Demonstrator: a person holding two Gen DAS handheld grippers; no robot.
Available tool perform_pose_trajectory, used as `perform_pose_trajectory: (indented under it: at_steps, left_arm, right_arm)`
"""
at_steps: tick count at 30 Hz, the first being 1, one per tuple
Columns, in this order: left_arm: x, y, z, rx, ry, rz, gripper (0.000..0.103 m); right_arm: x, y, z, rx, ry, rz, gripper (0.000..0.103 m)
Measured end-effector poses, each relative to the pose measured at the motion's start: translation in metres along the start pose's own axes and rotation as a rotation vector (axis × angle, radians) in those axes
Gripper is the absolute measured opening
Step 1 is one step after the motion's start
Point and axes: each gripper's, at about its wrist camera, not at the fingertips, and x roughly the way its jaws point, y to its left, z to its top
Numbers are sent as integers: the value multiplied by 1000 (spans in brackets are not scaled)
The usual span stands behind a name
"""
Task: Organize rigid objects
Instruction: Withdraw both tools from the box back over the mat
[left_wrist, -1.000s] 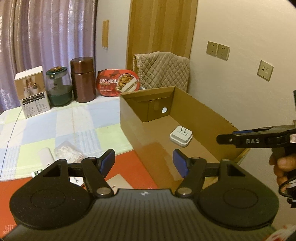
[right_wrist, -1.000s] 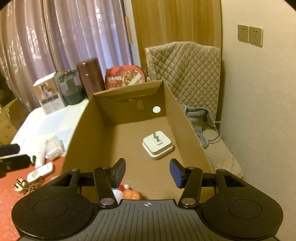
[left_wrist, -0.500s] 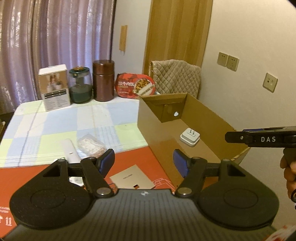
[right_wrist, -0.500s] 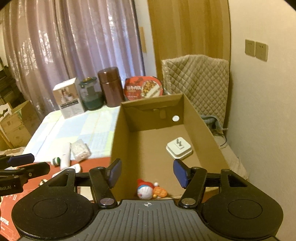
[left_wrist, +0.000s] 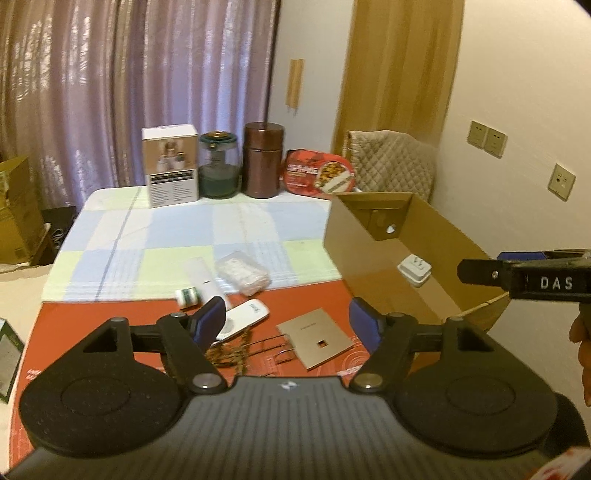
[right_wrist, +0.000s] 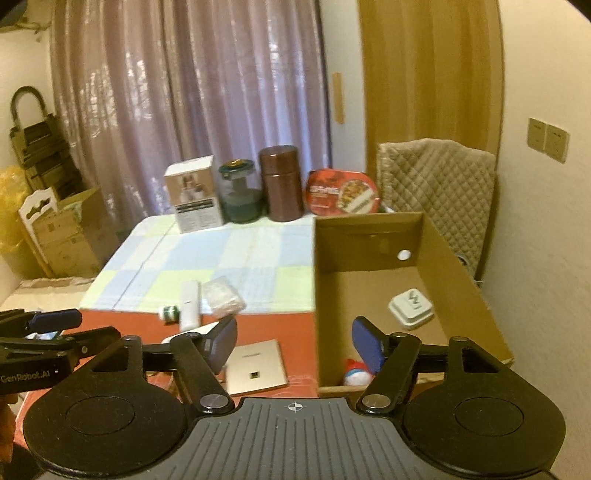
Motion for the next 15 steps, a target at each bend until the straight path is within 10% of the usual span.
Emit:
perform_pose_trajectory:
  at_steps: [15]
  left_arm:
    - [-20,43,-16,-25,10,114,82]
  right_arm:
    - [16,42,-16,-45,22,45,82]
